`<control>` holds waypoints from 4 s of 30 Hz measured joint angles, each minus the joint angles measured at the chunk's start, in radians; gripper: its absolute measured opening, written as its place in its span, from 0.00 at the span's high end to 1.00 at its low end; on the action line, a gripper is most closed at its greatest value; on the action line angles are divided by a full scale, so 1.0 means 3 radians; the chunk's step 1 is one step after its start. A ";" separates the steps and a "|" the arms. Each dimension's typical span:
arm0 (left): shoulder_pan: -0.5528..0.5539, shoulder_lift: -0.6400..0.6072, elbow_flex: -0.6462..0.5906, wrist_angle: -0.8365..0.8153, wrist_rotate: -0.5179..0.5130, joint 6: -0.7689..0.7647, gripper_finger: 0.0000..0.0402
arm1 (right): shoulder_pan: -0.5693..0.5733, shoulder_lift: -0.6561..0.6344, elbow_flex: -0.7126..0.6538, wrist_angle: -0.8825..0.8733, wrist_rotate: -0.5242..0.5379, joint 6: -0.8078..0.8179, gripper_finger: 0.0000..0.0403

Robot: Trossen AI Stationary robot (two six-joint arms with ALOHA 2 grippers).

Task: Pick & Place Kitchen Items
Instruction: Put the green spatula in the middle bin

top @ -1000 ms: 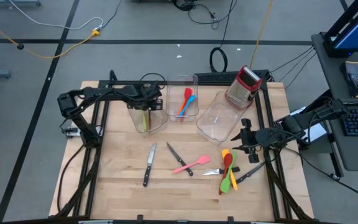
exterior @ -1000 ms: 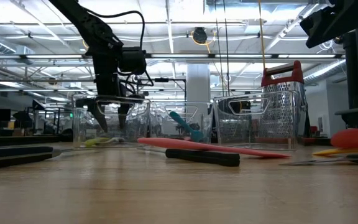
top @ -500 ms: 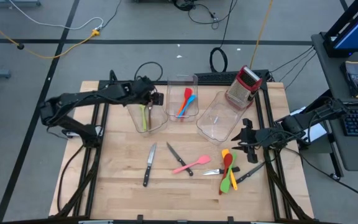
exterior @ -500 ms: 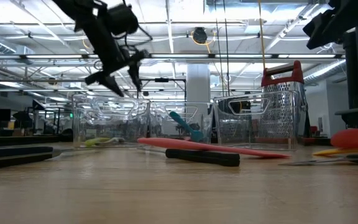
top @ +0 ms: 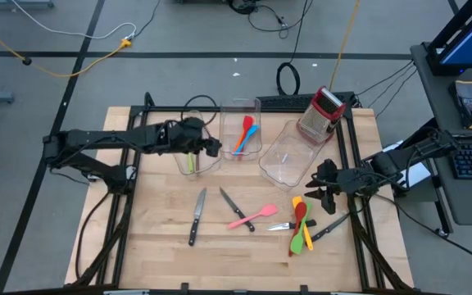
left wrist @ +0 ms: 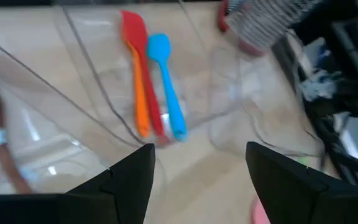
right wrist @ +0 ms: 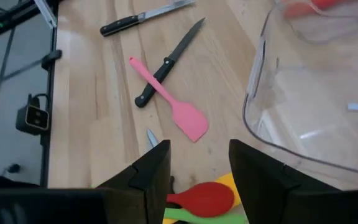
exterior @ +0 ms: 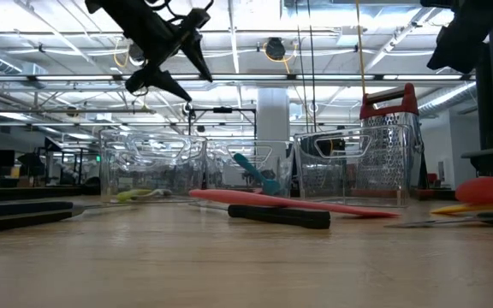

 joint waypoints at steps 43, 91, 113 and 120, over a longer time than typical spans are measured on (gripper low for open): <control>-0.1260 -0.0275 -0.0003 0.1014 0.0350 0.1676 0.72 | 0.0178 0.1170 0.0000 -0.0306 -0.0440 0.0368 0.61; -0.1238 -0.2147 -0.2014 0.1946 0.0318 0.1522 0.74 | -0.0196 0.1685 0.0000 -0.0157 -0.0612 0.0164 0.31; -0.1239 -0.2147 -0.2014 0.1945 0.0336 0.1523 0.74 | 0.0471 0.1685 0.0000 -0.0050 -0.0608 -0.0623 0.33; -0.1239 -0.2146 -0.2014 0.1946 0.0323 0.1521 0.74 | 0.0499 0.1685 0.0000 0.0151 -0.0607 -0.0947 0.33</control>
